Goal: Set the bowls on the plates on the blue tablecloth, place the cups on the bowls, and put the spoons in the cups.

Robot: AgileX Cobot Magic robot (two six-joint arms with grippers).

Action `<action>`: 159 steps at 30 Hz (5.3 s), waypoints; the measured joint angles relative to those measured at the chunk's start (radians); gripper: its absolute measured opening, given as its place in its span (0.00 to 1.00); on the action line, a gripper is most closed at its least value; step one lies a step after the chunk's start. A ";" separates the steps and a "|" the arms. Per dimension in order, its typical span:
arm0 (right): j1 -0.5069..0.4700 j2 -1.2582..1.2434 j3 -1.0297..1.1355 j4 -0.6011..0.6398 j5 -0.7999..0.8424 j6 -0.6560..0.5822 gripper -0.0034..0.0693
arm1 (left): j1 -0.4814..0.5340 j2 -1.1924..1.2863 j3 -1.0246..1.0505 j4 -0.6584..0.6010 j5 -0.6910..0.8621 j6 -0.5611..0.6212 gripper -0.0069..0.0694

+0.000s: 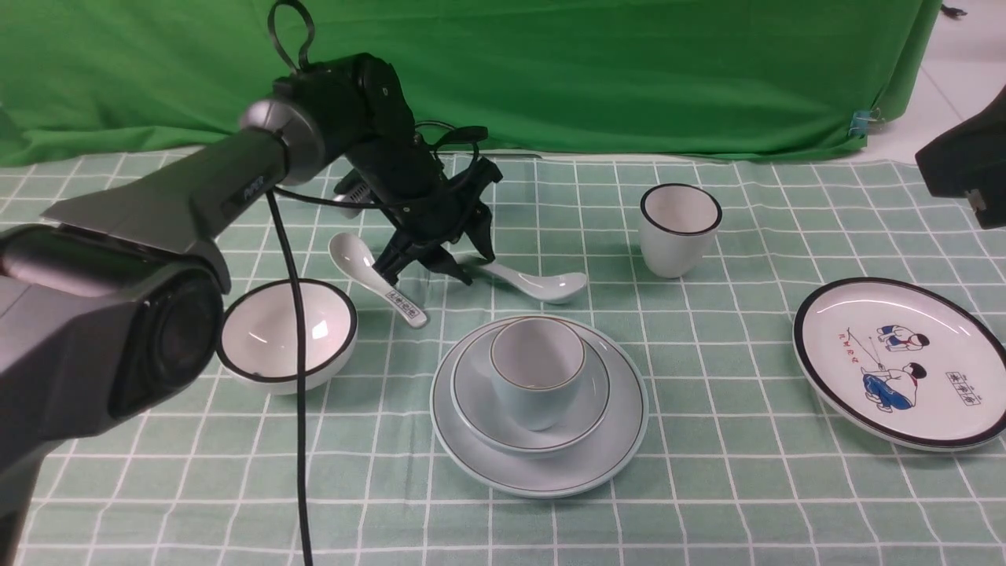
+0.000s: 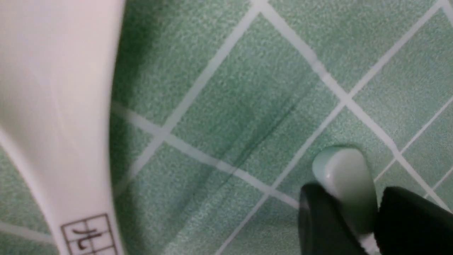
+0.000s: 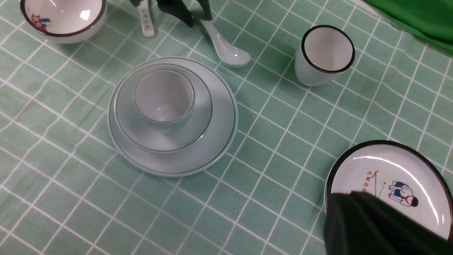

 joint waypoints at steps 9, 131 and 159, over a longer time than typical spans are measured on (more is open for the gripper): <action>0.000 0.000 0.000 0.000 0.000 -0.003 0.10 | 0.046 0.004 -0.031 -0.023 0.035 0.053 0.12; 0.000 -0.140 -0.014 -0.087 -0.078 0.036 0.10 | -0.306 -1.133 1.457 0.492 -1.290 0.644 0.42; 0.000 -1.042 0.955 -0.310 -1.039 0.195 0.12 | -0.306 -2.133 1.537 0.479 -0.377 0.681 0.10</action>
